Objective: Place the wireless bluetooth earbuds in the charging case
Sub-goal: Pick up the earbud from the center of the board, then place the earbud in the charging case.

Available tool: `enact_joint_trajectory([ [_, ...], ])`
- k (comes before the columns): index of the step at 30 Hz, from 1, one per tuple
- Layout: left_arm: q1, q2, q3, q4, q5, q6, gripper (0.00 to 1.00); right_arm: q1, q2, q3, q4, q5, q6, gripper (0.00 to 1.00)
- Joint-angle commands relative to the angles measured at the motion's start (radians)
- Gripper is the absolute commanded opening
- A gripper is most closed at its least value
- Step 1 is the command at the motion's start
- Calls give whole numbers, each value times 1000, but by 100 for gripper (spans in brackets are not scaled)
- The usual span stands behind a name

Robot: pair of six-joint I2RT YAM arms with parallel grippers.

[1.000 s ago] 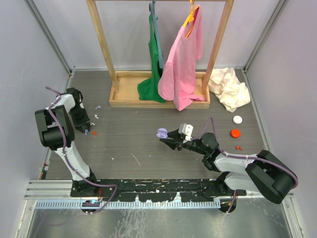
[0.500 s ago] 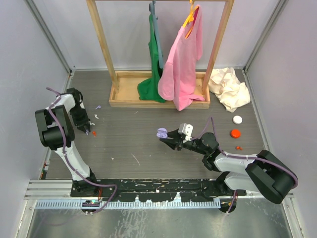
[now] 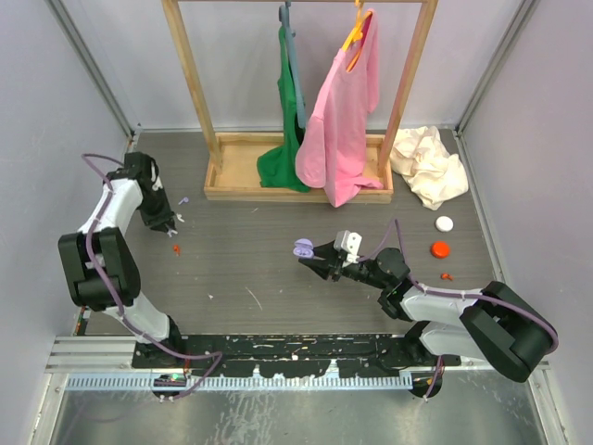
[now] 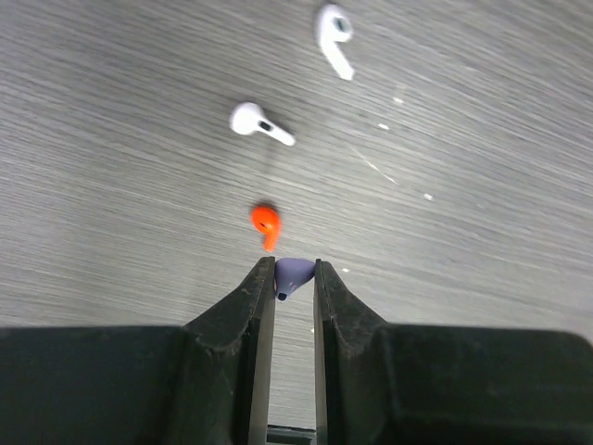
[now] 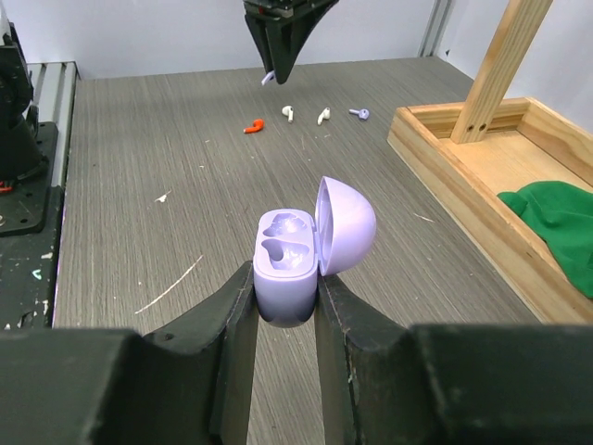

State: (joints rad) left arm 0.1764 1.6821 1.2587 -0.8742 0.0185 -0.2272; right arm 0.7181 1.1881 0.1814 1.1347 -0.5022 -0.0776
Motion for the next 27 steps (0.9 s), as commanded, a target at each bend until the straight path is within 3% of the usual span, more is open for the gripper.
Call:
enact_joint_trajectory([
  [1,-69,-135,-27,44,29,-44,17,6,-23,32,56,16,-17,13],
  [10,-236,-373,-165,210,37,-140,16,5,-21,34,59,13,-14,13],
  [27,-561,-674,-329,492,59,-292,16,5,7,11,147,61,12,13],
])
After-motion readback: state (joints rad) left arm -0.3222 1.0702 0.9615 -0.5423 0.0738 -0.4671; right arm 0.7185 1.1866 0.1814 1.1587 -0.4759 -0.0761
